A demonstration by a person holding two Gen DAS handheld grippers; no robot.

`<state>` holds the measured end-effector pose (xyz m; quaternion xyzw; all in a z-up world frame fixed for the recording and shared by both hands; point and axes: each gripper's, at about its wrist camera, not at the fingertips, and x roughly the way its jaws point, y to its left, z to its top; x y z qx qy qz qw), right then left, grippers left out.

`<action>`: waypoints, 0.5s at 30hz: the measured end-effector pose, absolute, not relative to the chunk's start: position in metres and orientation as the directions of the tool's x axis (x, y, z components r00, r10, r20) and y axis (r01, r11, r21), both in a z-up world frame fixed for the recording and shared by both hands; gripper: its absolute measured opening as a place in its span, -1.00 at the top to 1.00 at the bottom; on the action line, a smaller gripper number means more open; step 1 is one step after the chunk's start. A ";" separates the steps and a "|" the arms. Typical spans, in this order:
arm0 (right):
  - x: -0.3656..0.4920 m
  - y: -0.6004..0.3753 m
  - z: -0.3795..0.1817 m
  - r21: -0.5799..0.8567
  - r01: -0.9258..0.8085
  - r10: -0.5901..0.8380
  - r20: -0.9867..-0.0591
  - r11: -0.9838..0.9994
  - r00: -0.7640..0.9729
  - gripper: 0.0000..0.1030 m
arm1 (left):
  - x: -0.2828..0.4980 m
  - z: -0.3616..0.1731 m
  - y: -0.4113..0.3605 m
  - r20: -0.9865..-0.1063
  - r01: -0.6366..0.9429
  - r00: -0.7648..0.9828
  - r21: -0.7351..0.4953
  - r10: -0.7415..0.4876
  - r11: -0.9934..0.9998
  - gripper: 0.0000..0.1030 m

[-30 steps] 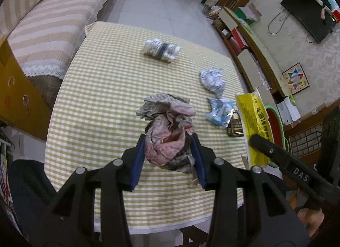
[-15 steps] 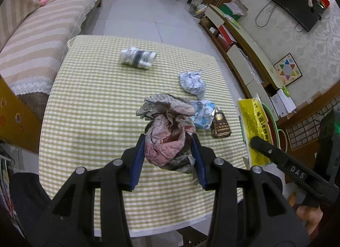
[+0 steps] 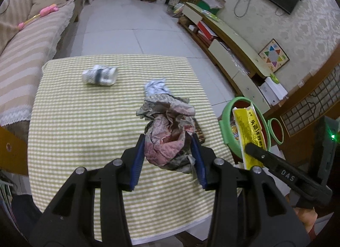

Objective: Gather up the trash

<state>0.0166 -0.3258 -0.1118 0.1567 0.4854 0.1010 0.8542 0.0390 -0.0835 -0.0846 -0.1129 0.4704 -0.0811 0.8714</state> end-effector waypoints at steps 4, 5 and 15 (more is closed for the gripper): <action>0.016 -0.347 -0.112 0.376 0.018 0.312 -0.794 0.926 0.522 0.47 | 0.045 -0.082 -0.104 -0.798 0.076 0.540 -0.269 -0.266 0.960 0.22; 0.015 -0.352 -0.112 0.378 0.028 0.308 -0.793 0.925 0.525 0.47 | 0.046 -0.081 -0.108 -0.797 0.086 0.539 -0.268 -0.271 0.960 0.22; 0.008 -0.393 -0.119 0.398 0.114 0.279 -0.793 0.910 0.541 0.47 | 0.059 -0.081 -0.150 -0.799 0.166 0.518 -0.257 -0.306 0.952 0.22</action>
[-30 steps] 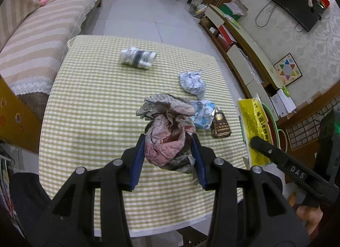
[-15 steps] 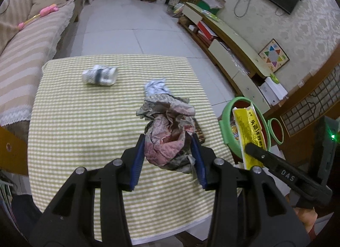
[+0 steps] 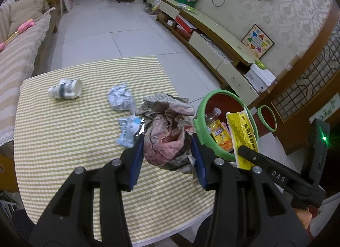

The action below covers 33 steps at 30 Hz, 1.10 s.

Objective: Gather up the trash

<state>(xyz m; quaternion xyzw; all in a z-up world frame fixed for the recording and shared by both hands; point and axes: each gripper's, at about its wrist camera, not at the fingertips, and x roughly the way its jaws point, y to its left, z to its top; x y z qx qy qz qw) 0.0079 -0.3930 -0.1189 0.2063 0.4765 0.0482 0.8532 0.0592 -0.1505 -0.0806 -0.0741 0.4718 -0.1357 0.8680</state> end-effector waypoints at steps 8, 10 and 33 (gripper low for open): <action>0.006 -0.421 -0.123 0.398 0.179 0.243 -0.798 0.900 0.552 0.47 | 0.071 -0.090 -0.180 -0.810 0.218 0.490 -0.243 -0.322 0.945 0.22; 0.006 -0.429 -0.124 0.394 0.195 0.229 -0.799 0.898 0.557 0.47 | 0.074 -0.092 -0.189 -0.810 0.234 0.468 -0.272 -0.353 0.933 0.22; 0.048 -0.499 -0.122 0.332 0.316 0.077 -0.788 0.889 0.611 -0.21 | 0.129 -0.104 -0.266 -0.777 0.331 0.389 -0.384 -0.496 0.862 -0.46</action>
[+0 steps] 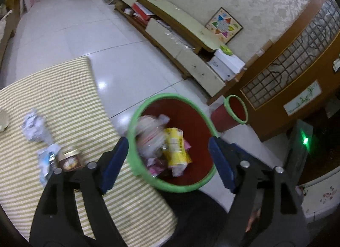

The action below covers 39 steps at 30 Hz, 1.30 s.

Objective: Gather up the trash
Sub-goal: 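Open both tools over the green bin to drop the paper and sachets, then grasp the blue-silver wrapper with the left tool while the right tool grasps the brown cigarette pack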

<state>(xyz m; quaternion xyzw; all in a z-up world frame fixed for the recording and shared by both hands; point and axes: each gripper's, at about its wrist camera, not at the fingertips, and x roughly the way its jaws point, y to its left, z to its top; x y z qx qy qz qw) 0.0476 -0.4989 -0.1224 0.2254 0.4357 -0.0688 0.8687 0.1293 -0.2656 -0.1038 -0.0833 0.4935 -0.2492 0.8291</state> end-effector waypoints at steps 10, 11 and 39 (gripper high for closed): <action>0.034 -0.428 -0.140 0.328 0.261 0.151 -0.837 0.908 0.527 -0.32 | 0.063 -0.123 -0.148 -0.825 0.169 0.455 -0.288 -0.334 0.943 -0.46; 0.034 -0.416 -0.143 0.318 0.250 0.153 -0.845 0.915 0.512 -0.32 | 0.057 -0.125 -0.135 -0.827 0.147 0.458 -0.292 -0.326 0.945 -0.46; 0.081 -0.183 -0.179 0.149 0.034 0.128 -0.930 0.988 0.345 -0.37 | 0.019 -0.137 0.043 -0.785 0.060 0.560 -0.282 -0.266 0.958 -0.49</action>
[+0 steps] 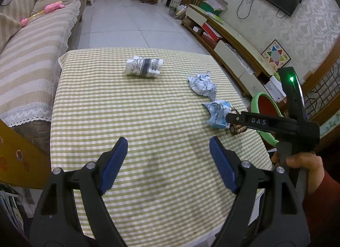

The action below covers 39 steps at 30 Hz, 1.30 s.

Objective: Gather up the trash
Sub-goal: 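Grasp the blue-silver wrapper with the left tool while the right tool grasps the brown cigarette pack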

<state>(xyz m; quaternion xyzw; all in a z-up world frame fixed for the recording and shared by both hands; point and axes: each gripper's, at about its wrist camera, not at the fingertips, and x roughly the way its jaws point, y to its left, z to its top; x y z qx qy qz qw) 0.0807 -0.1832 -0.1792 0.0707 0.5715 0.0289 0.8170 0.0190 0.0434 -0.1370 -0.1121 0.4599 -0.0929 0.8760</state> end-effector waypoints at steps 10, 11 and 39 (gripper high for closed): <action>0.076 -0.223 -0.172 0.156 0.056 0.123 -0.914 0.986 0.387 -0.39 | 0.022 -0.156 0.041 -0.816 -0.028 0.512 -0.328 -0.269 0.944 -0.49; 0.077 -0.228 -0.172 0.160 0.057 0.126 -0.913 0.985 0.388 -0.39 | 0.022 -0.157 0.040 -0.821 -0.041 0.508 -0.325 -0.260 0.945 -0.49; 0.102 -0.268 -0.215 0.259 -0.126 0.285 -0.911 0.958 0.298 0.43 | 0.097 -0.157 -0.073 -0.865 0.022 0.433 -0.272 -0.255 0.962 -0.49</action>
